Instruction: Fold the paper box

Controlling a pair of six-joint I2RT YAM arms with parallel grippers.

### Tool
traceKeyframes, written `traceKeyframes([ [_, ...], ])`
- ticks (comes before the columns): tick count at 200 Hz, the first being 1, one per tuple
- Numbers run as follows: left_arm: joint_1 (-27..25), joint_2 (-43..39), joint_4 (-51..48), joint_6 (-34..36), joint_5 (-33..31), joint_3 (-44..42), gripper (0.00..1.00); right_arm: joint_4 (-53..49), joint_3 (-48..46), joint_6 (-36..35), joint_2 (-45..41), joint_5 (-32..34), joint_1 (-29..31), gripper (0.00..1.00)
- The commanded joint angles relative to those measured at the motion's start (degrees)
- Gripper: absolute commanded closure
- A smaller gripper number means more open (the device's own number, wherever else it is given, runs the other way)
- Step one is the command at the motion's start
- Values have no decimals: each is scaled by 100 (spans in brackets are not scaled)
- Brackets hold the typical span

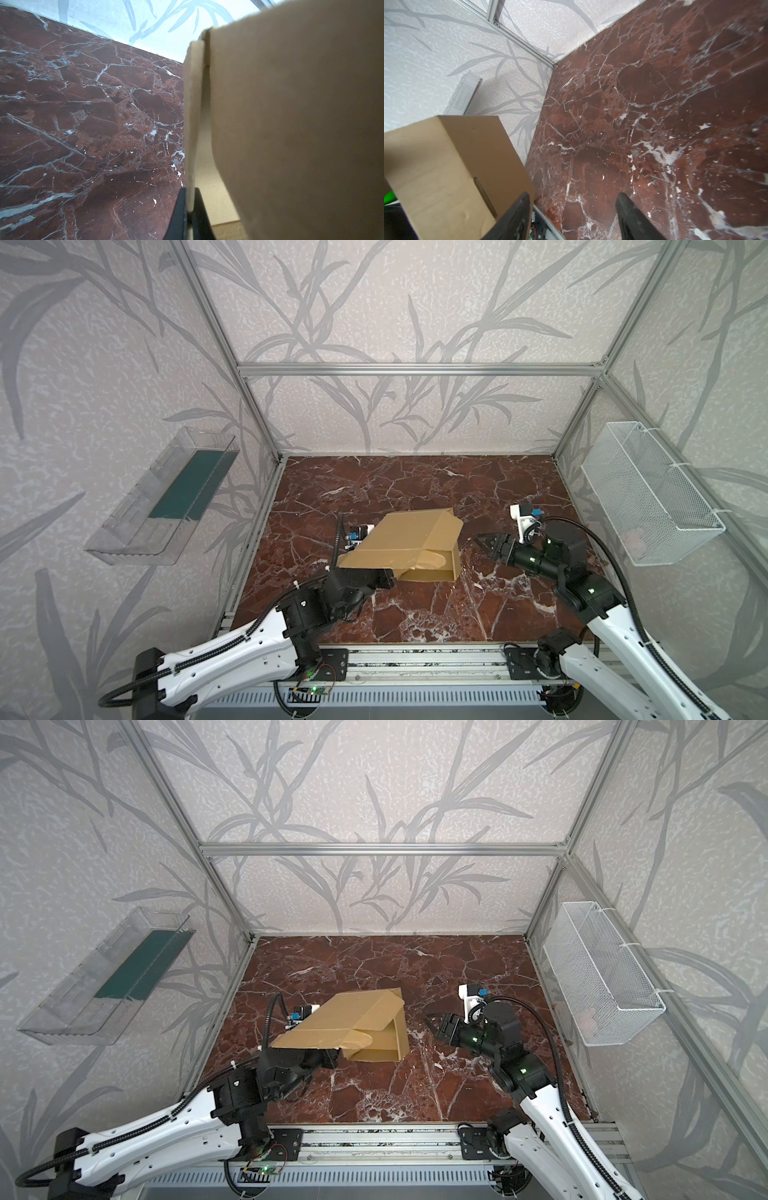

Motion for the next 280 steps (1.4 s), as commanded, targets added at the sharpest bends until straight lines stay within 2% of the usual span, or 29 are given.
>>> traceKeyframes([
  [1, -170, 22, -45, 289, -290, -7, 100, 1219, -376, 840, 218, -592, 52, 34],
  [17, -318, 127, 68, 368, -323, 53, 100, 1629, -515, 945, 366, -536, 300, 34],
  [39, -491, 208, 305, 517, -309, 117, 100, 1659, -554, 911, 401, -79, 663, 34],
  [70, -666, 334, 725, 631, -145, 73, 100, 1977, -815, 1415, 749, 45, 750, 34],
  [90, -735, 415, 940, 629, -54, 32, 100, 1749, -787, 1370, 963, 220, 1021, 35],
  [117, -830, 473, 1059, 653, -88, 15, 100, 2359, -977, 1704, 1186, 238, 1472, 35],
  [185, -1045, 560, 912, 536, -487, 23, 100, 3223, -1193, 2121, 955, 410, 2198, 35],
  [280, -1275, 743, 284, 390, -1211, 279, 100, 3140, -1272, 2045, 568, 954, 2987, 36],
])
